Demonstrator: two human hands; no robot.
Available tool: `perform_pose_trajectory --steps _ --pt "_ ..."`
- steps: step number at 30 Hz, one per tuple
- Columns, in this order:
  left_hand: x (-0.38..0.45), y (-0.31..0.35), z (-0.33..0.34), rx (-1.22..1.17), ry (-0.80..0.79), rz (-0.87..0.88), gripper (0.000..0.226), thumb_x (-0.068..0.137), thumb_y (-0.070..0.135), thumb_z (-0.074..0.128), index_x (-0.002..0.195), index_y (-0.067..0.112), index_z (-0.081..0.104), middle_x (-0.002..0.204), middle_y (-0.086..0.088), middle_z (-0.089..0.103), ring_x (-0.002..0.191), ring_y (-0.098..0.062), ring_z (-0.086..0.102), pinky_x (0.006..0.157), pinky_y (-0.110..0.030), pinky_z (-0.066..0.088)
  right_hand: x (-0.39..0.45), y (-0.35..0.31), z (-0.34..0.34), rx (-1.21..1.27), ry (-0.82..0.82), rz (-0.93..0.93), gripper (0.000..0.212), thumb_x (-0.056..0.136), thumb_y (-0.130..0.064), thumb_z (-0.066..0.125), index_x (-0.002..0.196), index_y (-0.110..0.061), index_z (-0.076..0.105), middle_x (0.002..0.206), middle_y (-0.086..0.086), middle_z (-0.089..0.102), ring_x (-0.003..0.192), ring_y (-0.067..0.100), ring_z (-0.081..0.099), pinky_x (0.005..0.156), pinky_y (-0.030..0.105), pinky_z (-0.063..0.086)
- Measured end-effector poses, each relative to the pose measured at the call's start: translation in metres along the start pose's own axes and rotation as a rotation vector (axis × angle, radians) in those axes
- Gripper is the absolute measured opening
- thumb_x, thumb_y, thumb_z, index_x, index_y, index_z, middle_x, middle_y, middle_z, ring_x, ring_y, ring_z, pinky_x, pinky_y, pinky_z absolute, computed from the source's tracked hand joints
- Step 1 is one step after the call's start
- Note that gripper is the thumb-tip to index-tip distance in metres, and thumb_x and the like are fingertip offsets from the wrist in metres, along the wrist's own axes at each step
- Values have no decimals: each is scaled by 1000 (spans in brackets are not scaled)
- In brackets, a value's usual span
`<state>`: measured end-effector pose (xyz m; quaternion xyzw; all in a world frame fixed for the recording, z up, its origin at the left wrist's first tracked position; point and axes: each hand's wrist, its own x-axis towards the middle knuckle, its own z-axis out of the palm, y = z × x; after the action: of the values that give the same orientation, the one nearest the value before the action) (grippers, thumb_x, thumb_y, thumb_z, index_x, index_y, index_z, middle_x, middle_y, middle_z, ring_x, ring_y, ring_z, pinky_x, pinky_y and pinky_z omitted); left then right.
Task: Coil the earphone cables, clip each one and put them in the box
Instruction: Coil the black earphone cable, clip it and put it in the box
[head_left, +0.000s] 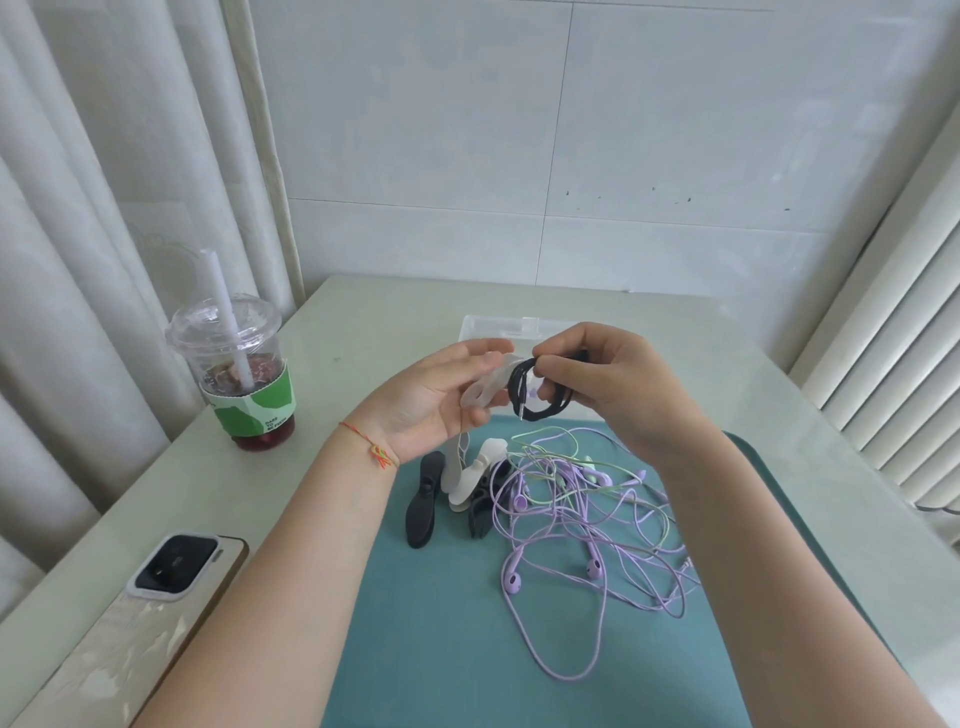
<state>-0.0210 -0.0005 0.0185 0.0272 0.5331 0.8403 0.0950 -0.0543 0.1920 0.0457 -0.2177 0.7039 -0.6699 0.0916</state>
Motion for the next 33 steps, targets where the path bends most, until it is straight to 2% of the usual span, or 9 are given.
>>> perform_pose_trajectory --steps 3,6,10,13,18,23,26,28,33 --pt "0 0 7 125 51 45 9 94 12 56 103 15 58 73 4 63 57 -7 57 46 -17 33 -2 -2 2 51 -24 9 8 86 3 64 86 -5 66 69 9 66 65 22 62 80 37 52" --pt "1 0 13 250 132 101 6 97 13 54 93 16 56 63 6 58 46 -3 49 45 -17 28 -2 -1 6 56 -5 -14 9 87 2 65 87 -6 66 69 9 67 65 22 63 77 36 52" --pt "3 -3 17 378 184 146 12 99 21 53 88 18 57 64 3 55 50 -7 47 47 -17 30 -1 1 11 -91 106 -87 8 86 -1 67 88 -9 68 70 13 69 66 23 64 73 35 54" --pt "5 -4 19 468 220 177 14 97 25 54 85 18 56 49 13 46 48 -5 40 49 -20 31 -2 0 12 -139 157 -141 10 85 -2 67 87 -11 69 72 13 70 66 19 65 72 31 55" --pt "8 -6 22 602 281 216 16 97 18 52 81 17 53 48 16 42 46 -1 37 53 -22 29 -3 -2 15 -186 162 -205 11 85 -2 67 87 -13 69 75 13 71 66 16 67 67 24 56" --pt "5 -5 26 586 310 250 16 97 17 51 81 17 52 57 11 49 51 -2 41 52 -18 32 0 3 10 -140 69 -88 6 86 0 65 89 -4 68 74 17 68 63 18 65 69 27 55" --pt "3 -6 31 538 307 288 18 97 16 51 80 18 51 58 11 50 52 -2 42 53 -18 32 1 5 9 200 -10 83 7 89 3 59 86 -1 64 73 12 65 60 19 62 70 30 56" --pt "2 -6 33 547 294 319 18 97 17 52 79 18 50 65 6 48 59 -7 41 57 -22 33 2 6 8 321 -76 168 10 91 2 55 85 -2 62 72 9 66 58 17 61 67 27 55" --pt "1 -5 35 512 258 341 15 81 34 58 77 21 52 71 3 48 73 -17 41 66 -30 34 4 8 8 338 -127 199 13 92 2 53 84 -3 62 71 6 68 57 16 61 63 25 55"
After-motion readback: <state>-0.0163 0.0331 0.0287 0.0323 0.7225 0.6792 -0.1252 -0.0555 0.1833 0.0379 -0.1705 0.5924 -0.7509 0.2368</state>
